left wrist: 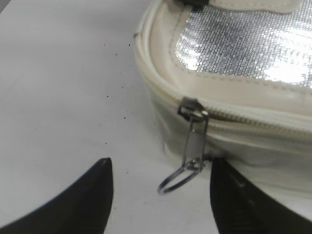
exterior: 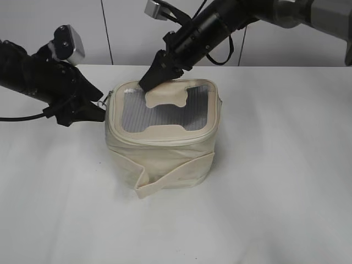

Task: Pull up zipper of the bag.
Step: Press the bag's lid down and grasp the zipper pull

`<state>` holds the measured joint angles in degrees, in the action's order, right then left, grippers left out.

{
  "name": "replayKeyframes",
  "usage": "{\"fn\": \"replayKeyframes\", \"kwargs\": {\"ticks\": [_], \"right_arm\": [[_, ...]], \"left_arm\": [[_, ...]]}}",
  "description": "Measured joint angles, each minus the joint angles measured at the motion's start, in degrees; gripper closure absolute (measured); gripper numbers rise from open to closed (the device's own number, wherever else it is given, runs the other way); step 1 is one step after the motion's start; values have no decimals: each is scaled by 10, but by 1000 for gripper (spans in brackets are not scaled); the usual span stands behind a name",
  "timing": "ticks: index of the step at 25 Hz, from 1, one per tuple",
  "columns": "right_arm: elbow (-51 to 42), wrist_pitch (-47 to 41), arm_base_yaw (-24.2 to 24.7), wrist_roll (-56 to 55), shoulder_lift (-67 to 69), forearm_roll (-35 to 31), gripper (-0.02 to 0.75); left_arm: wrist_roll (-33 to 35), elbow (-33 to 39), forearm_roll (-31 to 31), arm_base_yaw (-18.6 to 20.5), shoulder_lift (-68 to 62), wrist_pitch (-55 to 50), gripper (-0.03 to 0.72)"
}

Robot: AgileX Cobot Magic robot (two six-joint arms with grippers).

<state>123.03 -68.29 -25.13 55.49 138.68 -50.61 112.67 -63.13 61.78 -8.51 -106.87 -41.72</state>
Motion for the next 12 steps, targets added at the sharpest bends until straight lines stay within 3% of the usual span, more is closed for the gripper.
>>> {"fn": "replayKeyframes", "kwargs": {"ticks": [3, 5, 9, 12], "right_arm": [[0, 0, 0, -1, 0, 0, 694], [0, 1, 0, -1, 0, 0, 694], [0, 1, 0, -1, 0, 0, 696], [0, 1, 0, -1, 0, 0, 696]], "left_arm": [[4, -2, 0, -8, -4, 7, 224], [5, -2, -4, -13, -4, 9, 286], [6, -2, -13, -18, -4, 10, 592], [6, -2, -13, -19, -4, 11, 687]]}}
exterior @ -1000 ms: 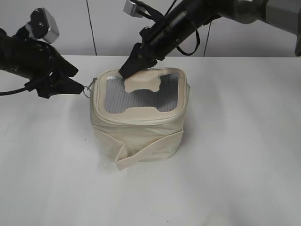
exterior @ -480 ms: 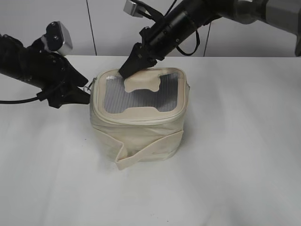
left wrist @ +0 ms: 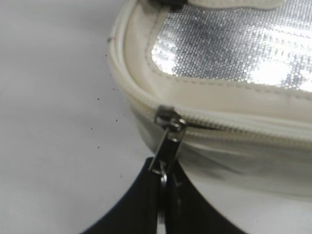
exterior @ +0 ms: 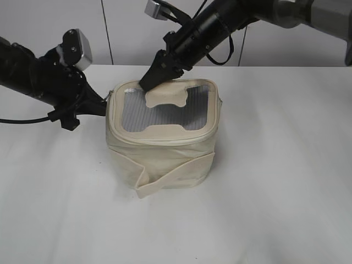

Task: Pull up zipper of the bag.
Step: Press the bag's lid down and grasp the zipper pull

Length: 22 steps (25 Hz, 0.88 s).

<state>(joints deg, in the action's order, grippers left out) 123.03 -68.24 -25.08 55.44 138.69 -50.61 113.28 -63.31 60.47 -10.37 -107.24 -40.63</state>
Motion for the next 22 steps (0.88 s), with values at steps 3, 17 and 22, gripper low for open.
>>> {"fn": "replayKeyframes", "kwargs": {"ticks": [3, 17, 22], "right_arm": [[0, 0, 0, -8, 0, 0, 697], [0, 11, 0, -79, 1, -2, 697], [0, 17, -1, -105, 1, -2, 697]], "left_arm": [[-6, 0, -11, 0, 3, 1, 692], [-198, 82, -110, -9, 115, 7, 692], [-202, 152, -112, -49, 160, 27, 692]]}}
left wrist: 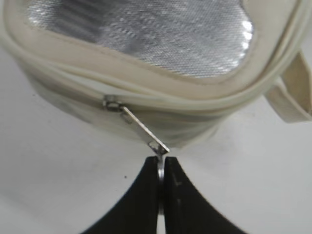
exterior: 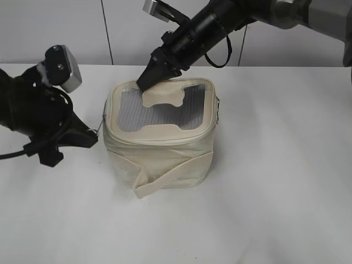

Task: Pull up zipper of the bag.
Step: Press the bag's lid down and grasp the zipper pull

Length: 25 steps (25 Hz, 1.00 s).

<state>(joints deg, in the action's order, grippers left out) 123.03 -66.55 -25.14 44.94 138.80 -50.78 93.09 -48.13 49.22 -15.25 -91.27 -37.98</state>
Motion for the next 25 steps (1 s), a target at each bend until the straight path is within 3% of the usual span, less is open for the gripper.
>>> {"fn": "replayKeyframes", "kwargs": {"ticks": [7, 10, 15, 18, 22, 25], "right_arm": [[0, 8, 0, -45, 0, 2, 697], [0, 9, -1, -50, 0, 2, 697], [0, 12, -1, -52, 0, 3, 697], [0, 11, -1, -53, 0, 3, 697], [0, 11, 0, -54, 0, 3, 686], [0, 16, 3, -57, -2, 0, 547]], "left_arm": [[-28, 65, -8, -65, 66, 13, 692], [-33, 74, 6, -113, 74, 37, 692], [-35, 74, 104, -234, 65, 154, 692], [-36, 59, 159, -285, 38, 196, 692], [-46, 53, 201, -303, 20, 214, 692], [-58, 53, 205, -287, 26, 177, 629]]}}
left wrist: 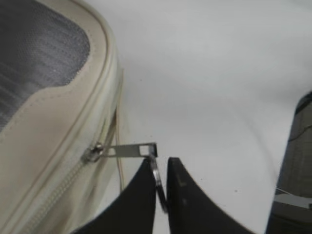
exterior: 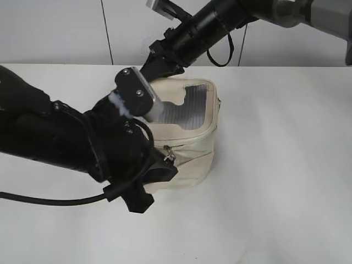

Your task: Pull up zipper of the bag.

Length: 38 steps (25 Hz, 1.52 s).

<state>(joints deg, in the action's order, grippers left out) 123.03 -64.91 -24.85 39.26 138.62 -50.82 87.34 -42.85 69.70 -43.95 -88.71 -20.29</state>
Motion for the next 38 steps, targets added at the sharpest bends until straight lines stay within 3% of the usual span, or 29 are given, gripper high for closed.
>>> {"fn": "replayKeyframes", "kwargs": {"ticks": [2, 3, 6, 9, 12, 16, 19, 22, 25, 26, 30, 38], "right_arm": [[1, 2, 8, -2, -6, 6, 407], [1, -1, 13, -8, -11, 16, 373], [1, -11, 33, -42, -39, 60, 356], [1, -29, 63, -73, -69, 89, 394], [-28, -36, 103, -92, -104, 88, 425], [-235, 37, 168, -15, -209, 10, 466], [-475, 155, 207, 152, -326, -121, 475], [-684, 271, 212, 358, -420, -280, 475], [-799, 308, 210, 561, -457, -459, 437], [-819, 306, 210, 609, -459, -485, 405], [-852, 284, 207, 675, -455, -526, 300], [-853, 283, 205, 688, -429, -535, 281]], "left_arm": [[-19, 0, -11, 19, 14, -42, 524], [-35, 0, -24, 32, 24, -71, 458], [-146, 0, -113, 79, 57, -151, 330], [-248, 0, -201, 139, 91, -180, 297], [-275, -29, -227, 208, 96, -194, 300], [-266, -159, -235, 270, 23, -262, 321], [-254, -317, -234, 271, -79, -327, 322], [-251, -477, -237, 255, -198, -405, 317], [-258, -615, -251, 236, -298, -471, 305], [-266, -654, -255, 229, -327, -478, 302], [-292, -747, -264, 211, -396, -487, 296], [-324, -762, -270, 197, -416, -492, 296]]}}
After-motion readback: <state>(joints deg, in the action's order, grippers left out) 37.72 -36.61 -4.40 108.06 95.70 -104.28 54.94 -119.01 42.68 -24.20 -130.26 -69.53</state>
